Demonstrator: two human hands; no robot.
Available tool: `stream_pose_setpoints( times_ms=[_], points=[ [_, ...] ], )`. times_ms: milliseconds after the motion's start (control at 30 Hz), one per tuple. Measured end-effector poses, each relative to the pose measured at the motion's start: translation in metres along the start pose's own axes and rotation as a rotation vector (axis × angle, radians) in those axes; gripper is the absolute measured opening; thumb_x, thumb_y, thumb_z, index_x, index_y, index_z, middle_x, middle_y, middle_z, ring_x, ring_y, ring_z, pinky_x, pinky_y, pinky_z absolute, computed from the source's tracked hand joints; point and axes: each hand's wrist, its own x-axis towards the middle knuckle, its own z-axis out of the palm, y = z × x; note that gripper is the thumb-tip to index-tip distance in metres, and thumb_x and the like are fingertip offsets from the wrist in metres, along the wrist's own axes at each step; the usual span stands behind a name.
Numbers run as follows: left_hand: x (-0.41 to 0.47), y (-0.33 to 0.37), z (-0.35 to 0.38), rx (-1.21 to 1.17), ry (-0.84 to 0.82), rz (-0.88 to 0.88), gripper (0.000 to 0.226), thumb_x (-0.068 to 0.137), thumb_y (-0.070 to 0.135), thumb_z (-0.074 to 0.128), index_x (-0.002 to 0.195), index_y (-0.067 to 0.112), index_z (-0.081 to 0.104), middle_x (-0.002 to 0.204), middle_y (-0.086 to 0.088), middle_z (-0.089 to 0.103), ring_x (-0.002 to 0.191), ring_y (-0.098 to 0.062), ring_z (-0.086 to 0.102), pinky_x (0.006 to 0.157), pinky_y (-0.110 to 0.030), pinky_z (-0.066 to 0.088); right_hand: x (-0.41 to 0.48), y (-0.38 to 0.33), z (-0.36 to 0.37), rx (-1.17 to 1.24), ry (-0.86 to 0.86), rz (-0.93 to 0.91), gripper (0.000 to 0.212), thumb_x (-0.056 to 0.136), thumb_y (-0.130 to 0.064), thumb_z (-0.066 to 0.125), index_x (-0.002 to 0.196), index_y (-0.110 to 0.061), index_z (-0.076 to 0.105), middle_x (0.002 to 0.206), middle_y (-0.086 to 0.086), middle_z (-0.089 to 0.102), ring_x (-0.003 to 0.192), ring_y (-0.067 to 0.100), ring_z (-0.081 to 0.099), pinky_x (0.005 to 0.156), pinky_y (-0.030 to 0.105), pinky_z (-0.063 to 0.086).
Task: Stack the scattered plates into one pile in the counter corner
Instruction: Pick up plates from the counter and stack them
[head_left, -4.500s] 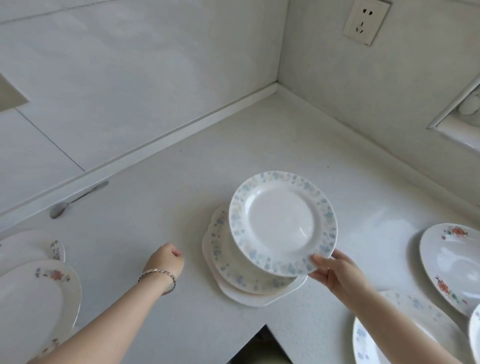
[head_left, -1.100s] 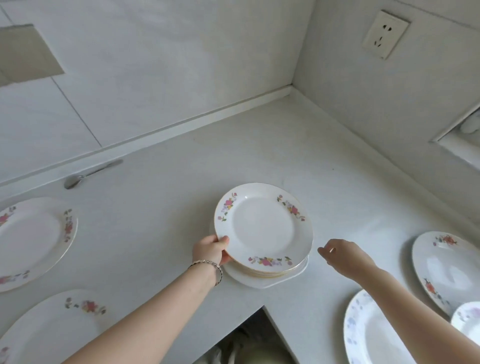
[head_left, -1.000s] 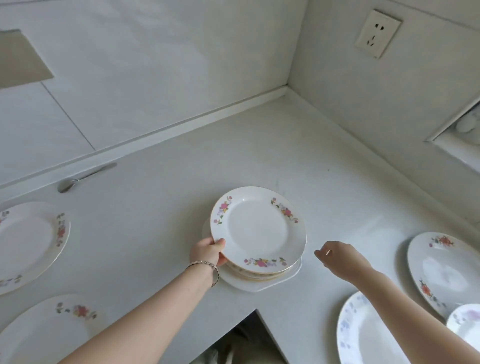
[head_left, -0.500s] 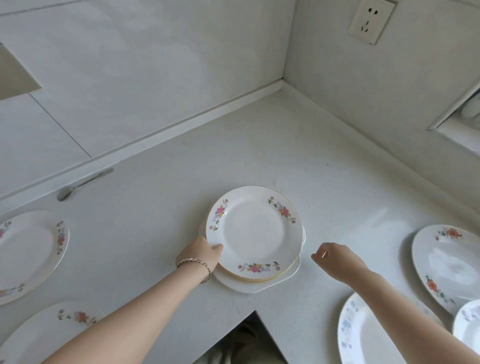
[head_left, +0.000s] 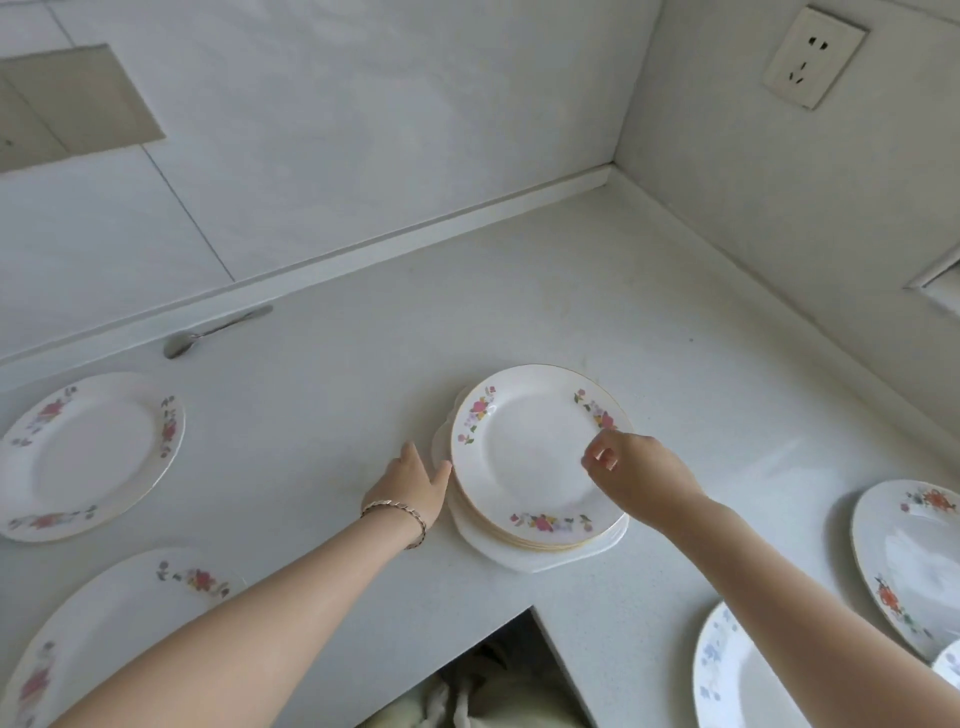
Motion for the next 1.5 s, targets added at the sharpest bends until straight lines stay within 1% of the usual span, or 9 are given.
stream_pose_setpoints(
  times_ms=[67,167,333,500,600,733,933,1267,1500],
  points=[
    [0.005,-0.032,-0.01,0.014,0.051,0.002,0.028,0.095,0.032,0.036,0.1,0.012,0.054,0.103,-0.012,0.06,0.096,-0.03,0.059,0.075,-0.032,0.044,0.007,-0.038,0.012,-0.068,-0.075,-0.127,0.023,0.092,-0.035,0.046,0.104,-0.024,0.062,0.095,-0.007,0.066,0.086,0.016,0.061,0.072,0.027,0.047],
    [0.004,-0.096,-0.029,-0.007,0.08,-0.094,0.032,0.089,0.021,0.039,0.058,0.016,0.034,0.061,-0.002,0.044,0.071,-0.027,0.048,0.058,-0.025,0.032,0.015,-0.098,0.04,-0.154,-0.209,-0.271,0.024,0.092,-0.034,0.042,0.104,-0.024,0.06,0.107,-0.002,0.066,0.098,0.021,0.062,0.076,0.028,0.043],
    [-0.013,-0.207,-0.059,-0.141,0.179,-0.301,0.023,0.088,0.015,0.04,0.066,0.018,0.046,0.084,-0.008,0.066,0.079,-0.028,0.059,0.071,-0.029,0.043,0.015,-0.186,0.087,-0.252,-0.351,-0.421,0.026,0.093,-0.033,0.042,0.109,-0.019,0.058,0.115,0.003,0.063,0.107,0.024,0.058,0.086,0.031,0.045],
    [-0.036,-0.31,-0.067,-0.14,0.241,-0.564,0.039,0.091,0.021,0.045,0.126,0.007,0.049,0.133,-0.015,0.051,0.122,-0.032,0.051,0.097,-0.039,0.044,0.01,-0.25,0.131,-0.338,-0.401,-0.476,0.029,0.094,-0.032,0.041,0.114,-0.018,0.058,0.12,0.004,0.06,0.11,0.025,0.058,0.085,0.03,0.043],
    [-0.04,-0.348,-0.061,-0.271,0.227,-0.655,0.035,0.09,0.026,0.047,0.115,0.002,0.051,0.122,-0.019,0.056,0.114,-0.036,0.055,0.093,-0.041,0.047,0.01,-0.27,0.153,-0.368,-0.429,-0.463,0.029,0.094,-0.032,0.041,0.114,-0.018,0.057,0.121,0.004,0.06,0.11,0.024,0.057,0.085,0.029,0.042],
    [-0.035,-0.369,-0.059,-0.59,0.163,-0.643,0.029,0.079,0.037,0.049,0.071,0.009,0.052,0.074,-0.016,0.06,0.065,-0.03,0.057,0.067,-0.035,0.052,0.01,-0.276,0.174,-0.397,-0.448,-0.406,0.028,0.094,-0.032,0.041,0.113,-0.02,0.058,0.119,0.001,0.06,0.109,0.022,0.057,0.08,0.028,0.04],
    [-0.03,-0.364,-0.073,-0.882,0.12,-0.483,0.036,0.059,0.047,0.05,0.06,0.012,0.043,0.053,-0.003,0.036,0.058,-0.017,0.034,0.061,-0.028,0.031,0.018,-0.26,0.181,-0.314,-0.401,-0.271,0.02,0.093,-0.033,0.041,0.099,-0.026,0.059,0.107,-0.001,0.066,0.09,0.019,0.06,0.074,0.027,0.043],
    [-0.017,-0.27,-0.1,-1.031,0.265,-0.257,0.035,0.089,0.009,0.05,0.058,0.012,0.033,0.054,-0.004,0.034,0.044,-0.014,0.033,0.035,-0.015,0.027,0.034,-0.198,0.126,-0.15,-0.276,-0.069,0.018,0.09,-0.036,0.044,0.091,-0.028,0.06,0.098,-0.004,0.067,0.091,0.019,0.062,0.081,0.03,0.049],
    [-0.001,-0.149,-0.09,-1.16,0.275,-0.141,0.035,0.088,0.013,0.053,0.055,0.014,0.04,0.059,-0.004,0.04,0.056,-0.019,0.038,0.052,-0.025,0.03,0.032,-0.104,0.056,-0.039,-0.024,0.107,0.019,0.092,-0.029,0.045,0.095,-0.021,0.062,0.095,0.001,0.069,0.088,0.024,0.06,0.075,0.032,0.048]
  ],
)
